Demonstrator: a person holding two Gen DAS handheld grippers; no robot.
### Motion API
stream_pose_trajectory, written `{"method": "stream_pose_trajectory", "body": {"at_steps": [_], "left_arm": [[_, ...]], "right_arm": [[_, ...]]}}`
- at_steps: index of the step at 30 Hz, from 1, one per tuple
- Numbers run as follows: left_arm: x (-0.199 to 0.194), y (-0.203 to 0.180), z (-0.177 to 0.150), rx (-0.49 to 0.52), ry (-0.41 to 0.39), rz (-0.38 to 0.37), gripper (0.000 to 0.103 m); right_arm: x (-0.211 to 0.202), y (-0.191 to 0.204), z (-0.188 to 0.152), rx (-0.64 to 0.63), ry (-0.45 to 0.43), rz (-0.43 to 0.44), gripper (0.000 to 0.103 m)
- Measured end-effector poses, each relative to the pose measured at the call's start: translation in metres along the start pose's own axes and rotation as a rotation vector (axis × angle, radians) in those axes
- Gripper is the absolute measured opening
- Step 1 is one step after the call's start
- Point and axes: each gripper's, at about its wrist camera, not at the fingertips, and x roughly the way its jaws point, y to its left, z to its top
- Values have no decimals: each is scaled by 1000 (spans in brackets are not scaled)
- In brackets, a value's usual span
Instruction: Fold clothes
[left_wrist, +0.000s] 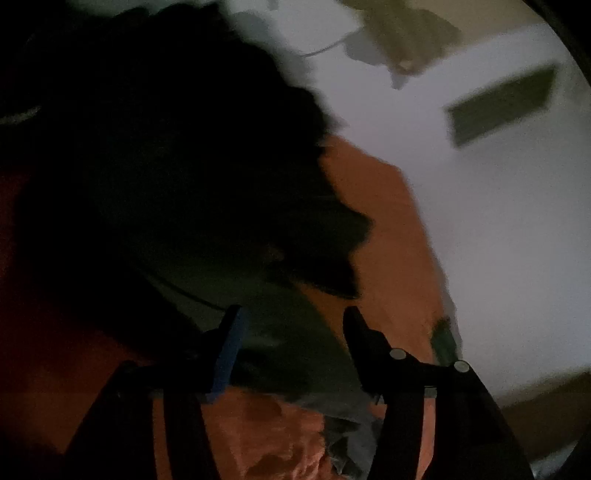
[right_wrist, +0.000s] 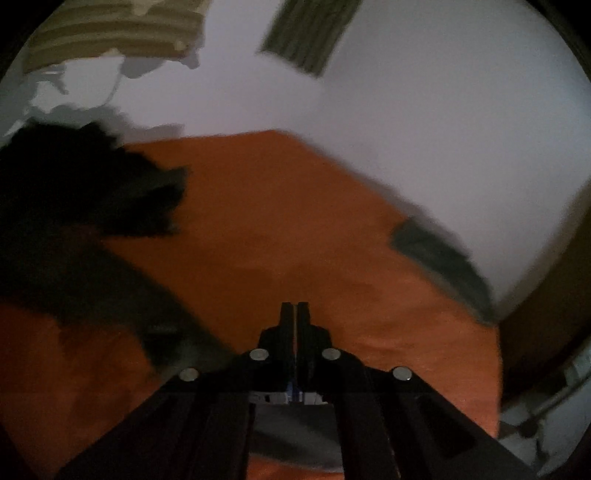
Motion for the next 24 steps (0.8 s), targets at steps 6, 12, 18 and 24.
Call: {"method": "stream_pose_trajectory", "body": {"at_steps": [6,12,18,24], "left_arm": [[27,52,23,-197,18,69,60],[54,78,39,-349,56,37,68],[67,77,29,-344,80,49,70],[94,67,18,-264,95,81,5]], "right_arm": [[18,129,-13,-357,-21,161,85],[45,228,-6,-649,-51,138,86],[100,269,9,-728,29,65,86],[113,266,12,-633,58,69,3]]}}
